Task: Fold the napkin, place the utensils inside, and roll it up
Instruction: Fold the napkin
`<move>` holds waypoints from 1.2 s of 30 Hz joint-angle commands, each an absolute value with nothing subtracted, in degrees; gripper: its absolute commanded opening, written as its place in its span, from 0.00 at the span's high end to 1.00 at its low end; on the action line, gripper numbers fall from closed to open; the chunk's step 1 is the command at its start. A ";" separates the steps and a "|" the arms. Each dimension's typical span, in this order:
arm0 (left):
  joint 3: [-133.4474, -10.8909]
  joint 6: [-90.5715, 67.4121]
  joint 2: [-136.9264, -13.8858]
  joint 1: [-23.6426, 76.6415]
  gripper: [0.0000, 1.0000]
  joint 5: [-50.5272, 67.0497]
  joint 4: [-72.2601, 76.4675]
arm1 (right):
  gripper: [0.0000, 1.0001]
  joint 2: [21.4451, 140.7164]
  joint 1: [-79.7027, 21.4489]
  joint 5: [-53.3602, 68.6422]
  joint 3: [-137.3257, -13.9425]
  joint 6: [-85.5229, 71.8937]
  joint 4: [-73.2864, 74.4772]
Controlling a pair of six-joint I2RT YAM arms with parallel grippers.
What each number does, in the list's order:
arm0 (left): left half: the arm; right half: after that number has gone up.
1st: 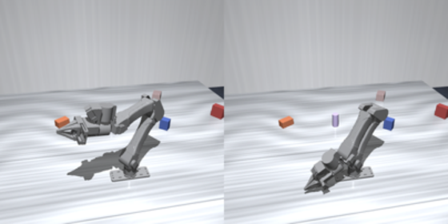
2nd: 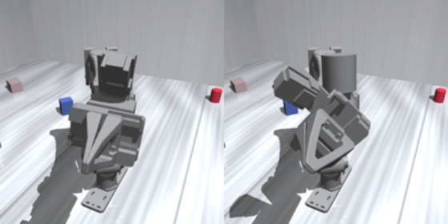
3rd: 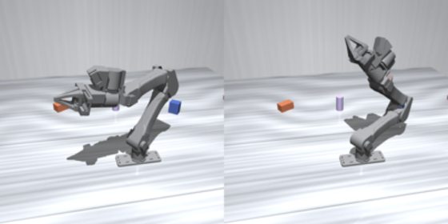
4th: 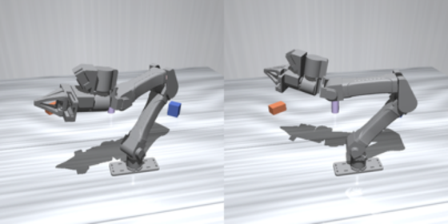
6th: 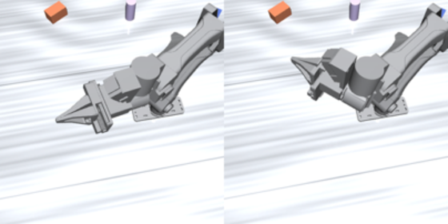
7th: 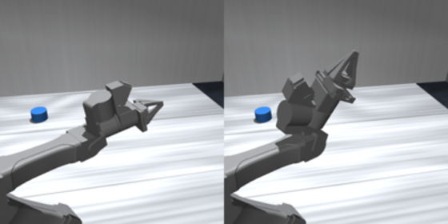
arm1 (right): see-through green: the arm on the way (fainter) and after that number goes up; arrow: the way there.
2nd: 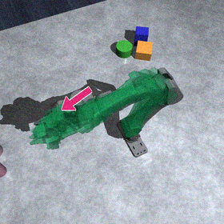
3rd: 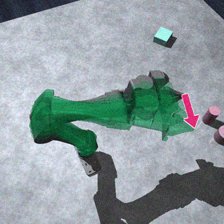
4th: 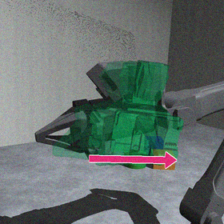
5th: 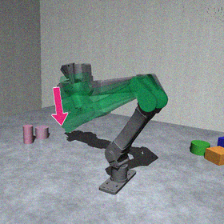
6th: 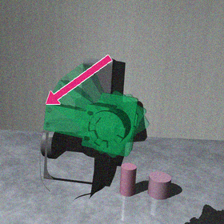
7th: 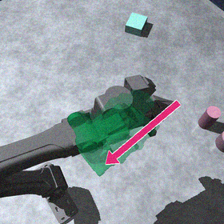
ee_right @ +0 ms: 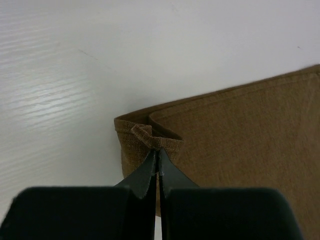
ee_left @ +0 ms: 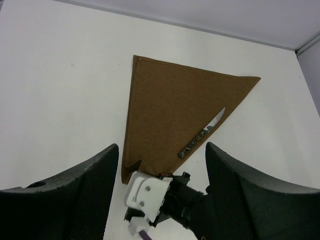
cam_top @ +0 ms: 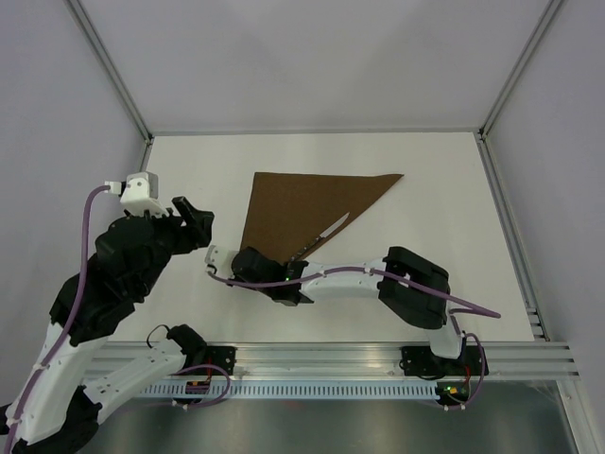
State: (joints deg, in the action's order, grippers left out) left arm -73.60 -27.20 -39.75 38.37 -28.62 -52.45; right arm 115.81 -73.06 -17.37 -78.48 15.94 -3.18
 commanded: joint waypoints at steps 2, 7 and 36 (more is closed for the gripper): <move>-73.57 -27.16 -41.48 38.41 0.25 -28.48 -49.13 | 1.00 110.92 -68.83 -21.01 -78.05 13.10 -0.27; -72.95 -27.07 -43.24 38.41 0.25 -27.07 -47.12 | 1.00 108.81 -61.81 -20.05 -75.33 10.64 2.54; -57.48 -31.55 -62.74 38.41 0.28 -13.10 -26.55 | 0.99 104.41 -39.99 -15.91 -66.36 5.36 6.33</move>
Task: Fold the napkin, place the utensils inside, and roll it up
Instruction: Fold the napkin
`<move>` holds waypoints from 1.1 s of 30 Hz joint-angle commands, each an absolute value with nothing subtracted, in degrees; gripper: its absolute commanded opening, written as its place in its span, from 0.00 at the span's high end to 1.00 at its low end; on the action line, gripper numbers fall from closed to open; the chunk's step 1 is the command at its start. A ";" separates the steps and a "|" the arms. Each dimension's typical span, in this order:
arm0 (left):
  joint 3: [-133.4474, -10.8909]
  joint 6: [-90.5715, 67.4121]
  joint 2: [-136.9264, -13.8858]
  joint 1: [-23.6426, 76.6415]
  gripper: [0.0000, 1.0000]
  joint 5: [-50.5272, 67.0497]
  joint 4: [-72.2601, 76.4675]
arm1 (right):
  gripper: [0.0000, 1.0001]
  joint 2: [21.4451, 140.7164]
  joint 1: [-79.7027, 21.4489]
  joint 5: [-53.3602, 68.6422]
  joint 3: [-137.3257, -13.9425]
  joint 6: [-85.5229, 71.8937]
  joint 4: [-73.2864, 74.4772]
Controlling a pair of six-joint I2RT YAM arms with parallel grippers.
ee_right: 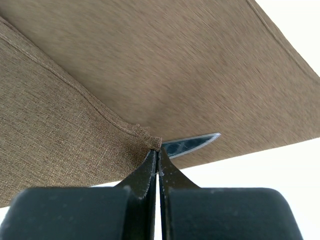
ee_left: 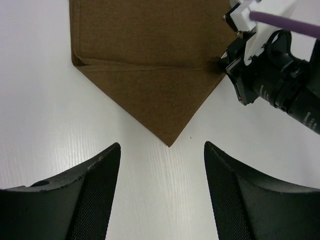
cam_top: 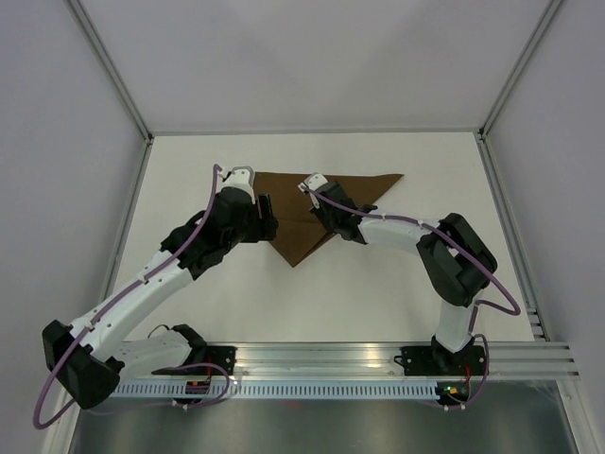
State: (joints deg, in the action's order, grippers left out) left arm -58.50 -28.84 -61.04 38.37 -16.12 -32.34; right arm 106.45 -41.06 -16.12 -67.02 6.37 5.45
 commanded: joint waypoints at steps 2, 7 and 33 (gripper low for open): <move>-56.78 -31.90 -64.24 38.50 0.29 -12.48 -25.06 | 1.00 104.41 -39.03 -15.21 -66.27 5.10 6.24; -56.42 -31.99 -70.21 38.41 0.29 -11.17 -22.68 | 0.99 104.41 -36.92 -14.33 -65.74 4.57 6.42; -52.91 -32.70 -82.70 38.50 0.31 -5.80 -13.54 | 0.48 105.91 -27.35 -7.57 -73.81 2.29 13.35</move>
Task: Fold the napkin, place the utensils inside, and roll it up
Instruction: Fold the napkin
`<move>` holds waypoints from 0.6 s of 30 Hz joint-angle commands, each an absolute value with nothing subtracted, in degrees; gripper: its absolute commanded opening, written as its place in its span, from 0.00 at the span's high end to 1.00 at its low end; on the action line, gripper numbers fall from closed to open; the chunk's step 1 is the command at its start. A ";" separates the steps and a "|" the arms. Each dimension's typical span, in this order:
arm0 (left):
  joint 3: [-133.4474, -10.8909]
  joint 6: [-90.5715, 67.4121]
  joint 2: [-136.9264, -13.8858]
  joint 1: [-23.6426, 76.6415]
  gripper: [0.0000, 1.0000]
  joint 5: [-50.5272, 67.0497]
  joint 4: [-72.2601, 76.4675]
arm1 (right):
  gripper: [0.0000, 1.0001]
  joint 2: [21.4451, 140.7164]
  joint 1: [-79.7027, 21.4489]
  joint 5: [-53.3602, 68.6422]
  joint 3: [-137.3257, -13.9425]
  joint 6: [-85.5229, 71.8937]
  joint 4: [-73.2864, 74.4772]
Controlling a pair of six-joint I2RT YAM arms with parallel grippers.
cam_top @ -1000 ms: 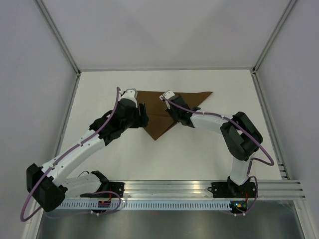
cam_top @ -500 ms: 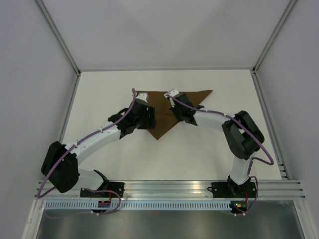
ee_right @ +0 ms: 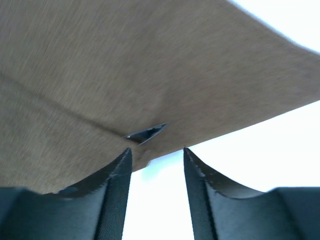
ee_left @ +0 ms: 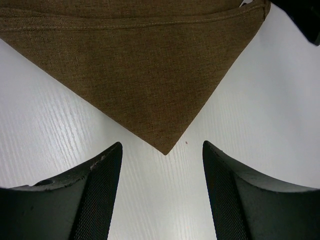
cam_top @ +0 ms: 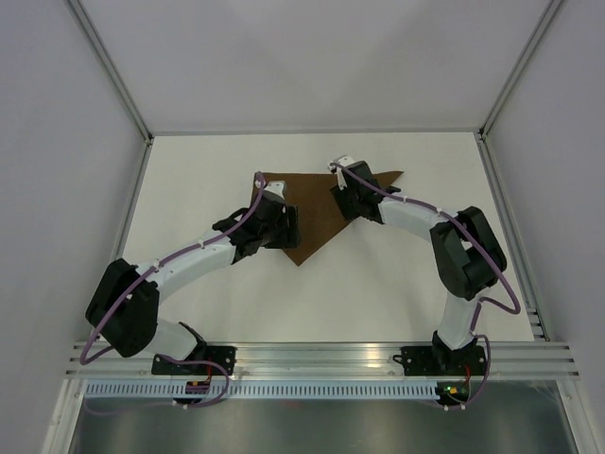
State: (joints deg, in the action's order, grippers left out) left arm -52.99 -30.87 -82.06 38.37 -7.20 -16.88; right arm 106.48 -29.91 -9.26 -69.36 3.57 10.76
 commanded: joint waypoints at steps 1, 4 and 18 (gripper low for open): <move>-53.00 -32.70 -82.88 38.50 0.31 -5.54 -13.27 | 0.47 105.82 -26.55 -6.95 -74.52 1.94 13.79; -53.17 -32.70 -83.14 38.58 0.31 -4.92 -12.75 | 0.44 106.26 -22.25 -3.27 -77.34 0.27 16.25; -52.82 -32.34 -82.79 38.76 0.31 -3.52 -11.69 | 0.43 120.13 -2.38 18.01 -93.69 -11.51 24.79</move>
